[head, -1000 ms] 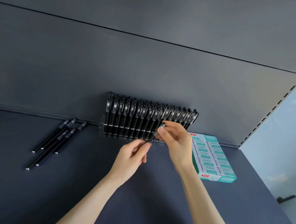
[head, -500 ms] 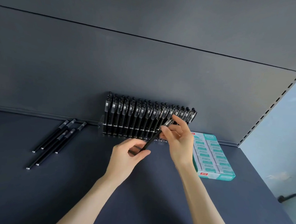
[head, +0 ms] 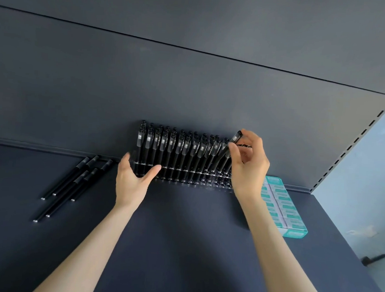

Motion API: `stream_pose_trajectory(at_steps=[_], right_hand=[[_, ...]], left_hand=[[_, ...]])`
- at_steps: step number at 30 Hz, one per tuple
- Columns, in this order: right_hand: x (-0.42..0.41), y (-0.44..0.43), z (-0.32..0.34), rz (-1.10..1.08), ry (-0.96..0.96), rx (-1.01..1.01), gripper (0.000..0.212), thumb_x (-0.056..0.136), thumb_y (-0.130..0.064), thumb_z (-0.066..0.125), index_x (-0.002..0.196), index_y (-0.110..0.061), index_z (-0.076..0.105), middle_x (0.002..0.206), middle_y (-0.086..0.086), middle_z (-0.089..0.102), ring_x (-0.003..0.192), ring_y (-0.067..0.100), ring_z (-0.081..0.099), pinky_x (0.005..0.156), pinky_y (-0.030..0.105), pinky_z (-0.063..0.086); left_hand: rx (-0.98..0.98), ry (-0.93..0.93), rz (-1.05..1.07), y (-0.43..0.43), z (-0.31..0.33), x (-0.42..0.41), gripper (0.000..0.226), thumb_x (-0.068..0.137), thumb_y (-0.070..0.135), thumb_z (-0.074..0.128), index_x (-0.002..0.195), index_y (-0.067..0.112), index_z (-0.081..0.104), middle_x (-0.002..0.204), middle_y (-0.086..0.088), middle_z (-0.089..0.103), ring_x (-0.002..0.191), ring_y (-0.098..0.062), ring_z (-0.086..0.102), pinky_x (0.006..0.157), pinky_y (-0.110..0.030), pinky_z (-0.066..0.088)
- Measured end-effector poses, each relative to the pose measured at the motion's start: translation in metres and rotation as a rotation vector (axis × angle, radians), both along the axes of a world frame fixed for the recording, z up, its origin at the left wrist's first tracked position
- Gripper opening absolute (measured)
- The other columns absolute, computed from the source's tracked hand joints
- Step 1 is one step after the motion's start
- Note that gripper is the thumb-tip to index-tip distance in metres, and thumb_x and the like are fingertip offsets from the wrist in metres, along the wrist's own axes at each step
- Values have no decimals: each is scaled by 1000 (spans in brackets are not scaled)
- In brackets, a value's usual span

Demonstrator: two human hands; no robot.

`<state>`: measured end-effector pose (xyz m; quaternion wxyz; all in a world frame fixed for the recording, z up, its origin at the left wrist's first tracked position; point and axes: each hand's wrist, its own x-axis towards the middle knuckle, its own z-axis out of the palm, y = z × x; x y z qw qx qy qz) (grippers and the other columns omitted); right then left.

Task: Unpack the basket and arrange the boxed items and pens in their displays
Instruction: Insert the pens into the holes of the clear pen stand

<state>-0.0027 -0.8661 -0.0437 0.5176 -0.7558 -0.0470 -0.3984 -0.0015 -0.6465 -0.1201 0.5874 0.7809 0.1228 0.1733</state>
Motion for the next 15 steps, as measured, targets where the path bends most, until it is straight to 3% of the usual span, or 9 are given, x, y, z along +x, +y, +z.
stream_pose_trajectory(at_steps=[8, 12, 15], right_hand=[[7, 7, -14, 2, 35, -153, 30, 87, -6, 63, 115, -15, 60, 91, -2, 60, 73, -6, 57, 68, 6, 43], [6, 9, -22, -19, 77, -193, 31, 87, -9, 63, 117, -16, 60, 85, -9, 58, 71, -9, 54, 70, 16, 47], [8, 8, -19, -17, 92, -205, 31, 86, -8, 64, 116, -16, 61, 79, -17, 54, 71, -8, 53, 68, 8, 44]], left_hand=[[18, -57, 21, 6, -8, 5, 76, 80, 35, 74, 142, 8, 38, 141, -10, 48, 132, -23, 43, 110, -42, 35], [6, -61, 29, 6, -9, 7, 78, 79, 37, 74, 142, 10, 38, 140, -8, 49, 132, -22, 43, 110, -42, 36], [6, -64, 35, 7, -9, 7, 78, 79, 38, 74, 142, 10, 38, 140, -8, 49, 132, -22, 43, 109, -42, 36]])
